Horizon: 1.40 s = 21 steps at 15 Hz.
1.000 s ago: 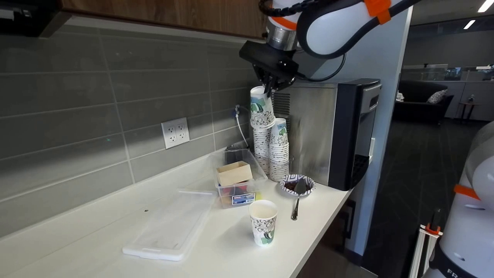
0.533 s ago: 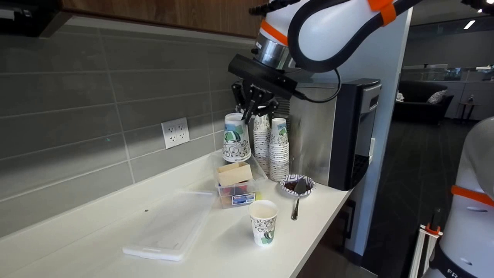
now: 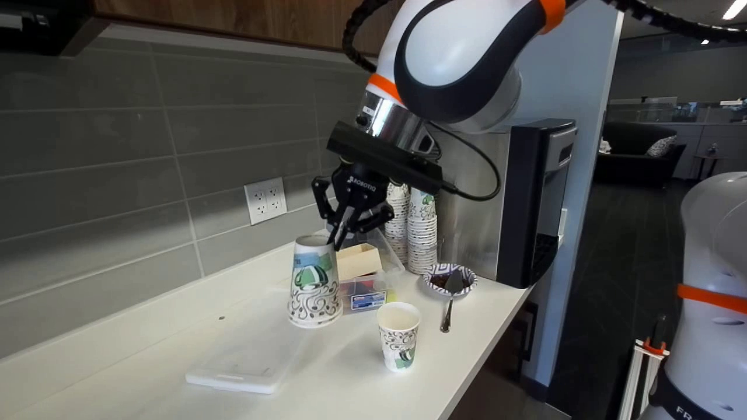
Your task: Remove the two paper cups from the pile and put them on the counter
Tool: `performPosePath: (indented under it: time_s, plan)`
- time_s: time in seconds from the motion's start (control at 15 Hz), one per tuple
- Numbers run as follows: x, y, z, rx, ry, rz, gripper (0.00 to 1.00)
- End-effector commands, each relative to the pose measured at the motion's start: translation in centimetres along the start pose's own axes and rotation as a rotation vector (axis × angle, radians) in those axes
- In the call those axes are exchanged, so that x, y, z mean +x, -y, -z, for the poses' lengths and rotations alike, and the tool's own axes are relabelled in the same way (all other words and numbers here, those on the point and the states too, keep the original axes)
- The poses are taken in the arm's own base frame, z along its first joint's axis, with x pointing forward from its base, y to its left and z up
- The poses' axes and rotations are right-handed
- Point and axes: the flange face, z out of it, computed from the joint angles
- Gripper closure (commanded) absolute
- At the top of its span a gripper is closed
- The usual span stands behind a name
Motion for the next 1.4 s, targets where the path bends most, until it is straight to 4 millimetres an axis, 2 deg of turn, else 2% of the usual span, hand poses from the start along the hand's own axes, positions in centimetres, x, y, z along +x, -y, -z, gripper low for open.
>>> performPosePath:
  time_s: [0.0, 0.2, 0.47, 0.73, 1.0, 1.07, 1.13, 1.33]
  plan:
    - [-0.6, -0.2, -3.7, 0.013, 0.156, 0.099, 0.98]
    - [-0.9, -1.8, -7.3, -0.04, 0.286, 0.173, 0.98]
    - [-0.7, -4.3, -11.1, -0.163, 0.288, 0.248, 0.98]
    - [0.0, -5.6, -13.2, -0.19, 0.204, 0.319, 0.98]
    - [0.7, -5.5, -13.5, -0.156, 0.124, 0.347, 0.98]
    - [1.0, -5.4, -13.4, -0.146, 0.115, 0.346, 0.66]
    - [1.2, -5.4, -13.3, -0.139, 0.105, 0.35, 0.65]
    - [1.6, -5.0, -12.3, -0.123, 0.084, 0.35, 0.43]
